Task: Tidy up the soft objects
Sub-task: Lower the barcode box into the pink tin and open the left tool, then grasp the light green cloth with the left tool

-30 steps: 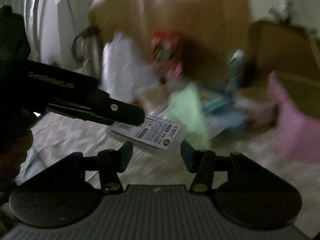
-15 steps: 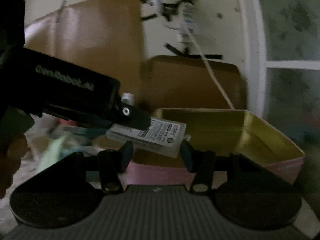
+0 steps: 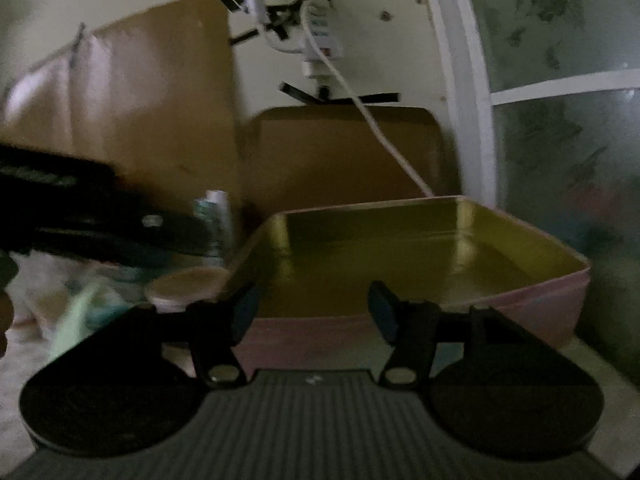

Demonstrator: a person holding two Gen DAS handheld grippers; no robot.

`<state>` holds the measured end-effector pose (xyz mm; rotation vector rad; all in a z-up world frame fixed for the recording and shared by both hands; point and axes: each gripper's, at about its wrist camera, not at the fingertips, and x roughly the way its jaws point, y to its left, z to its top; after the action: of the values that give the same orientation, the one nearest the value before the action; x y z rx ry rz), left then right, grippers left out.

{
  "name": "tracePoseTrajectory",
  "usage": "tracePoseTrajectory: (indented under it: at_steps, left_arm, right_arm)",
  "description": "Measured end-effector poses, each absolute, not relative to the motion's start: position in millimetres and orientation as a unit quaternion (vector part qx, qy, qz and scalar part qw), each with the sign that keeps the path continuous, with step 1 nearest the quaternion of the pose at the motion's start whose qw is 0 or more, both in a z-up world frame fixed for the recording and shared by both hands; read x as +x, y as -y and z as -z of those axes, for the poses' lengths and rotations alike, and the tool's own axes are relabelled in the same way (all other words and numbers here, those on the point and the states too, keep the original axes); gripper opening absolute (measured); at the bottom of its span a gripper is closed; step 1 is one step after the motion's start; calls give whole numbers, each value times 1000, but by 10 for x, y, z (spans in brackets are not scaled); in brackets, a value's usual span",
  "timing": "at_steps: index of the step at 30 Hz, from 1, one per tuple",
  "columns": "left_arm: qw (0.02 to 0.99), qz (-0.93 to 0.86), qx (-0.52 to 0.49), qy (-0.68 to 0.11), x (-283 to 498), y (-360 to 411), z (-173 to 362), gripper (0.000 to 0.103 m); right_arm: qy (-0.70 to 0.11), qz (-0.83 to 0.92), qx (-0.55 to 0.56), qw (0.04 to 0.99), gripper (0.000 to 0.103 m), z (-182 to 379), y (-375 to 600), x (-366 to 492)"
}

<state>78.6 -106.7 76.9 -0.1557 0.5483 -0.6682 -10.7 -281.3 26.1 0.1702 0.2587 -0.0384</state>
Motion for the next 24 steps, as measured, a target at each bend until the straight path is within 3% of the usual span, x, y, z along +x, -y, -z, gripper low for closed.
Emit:
tracePoseTrajectory:
  at_steps: [7, 15, 17, 18, 21, 24]
  left_arm:
    - [917, 185, -147, -321, 650, -204, -422, 67]
    - [909, 145, -209, -329, 483, -934, -266, 67]
    - [907, 150, -218, -328, 464, -983, -256, 67]
    - [906, 153, -221, -327, 445, -1007, -253, 67]
    - [903, 162, -230, -324, 351, -1104, -221, 70]
    - [897, 178, -243, -325, 327, -1162, -196, 69]
  right_arm:
    - [-169, -130, 54, 976, 50, -288, 2091, -83]
    - [-213, -186, -54, 958, 48, -177, 1267, 306]
    - [-225, -176, -82, 955, 31, -126, 1143, 411]
    - [-238, -174, -92, 951, 10, -94, 1083, 455]
    - [-238, -192, -93, 948, 3, -124, 945, 360]
    - [-227, -257, -90, 935, 3, -203, 743, 161]
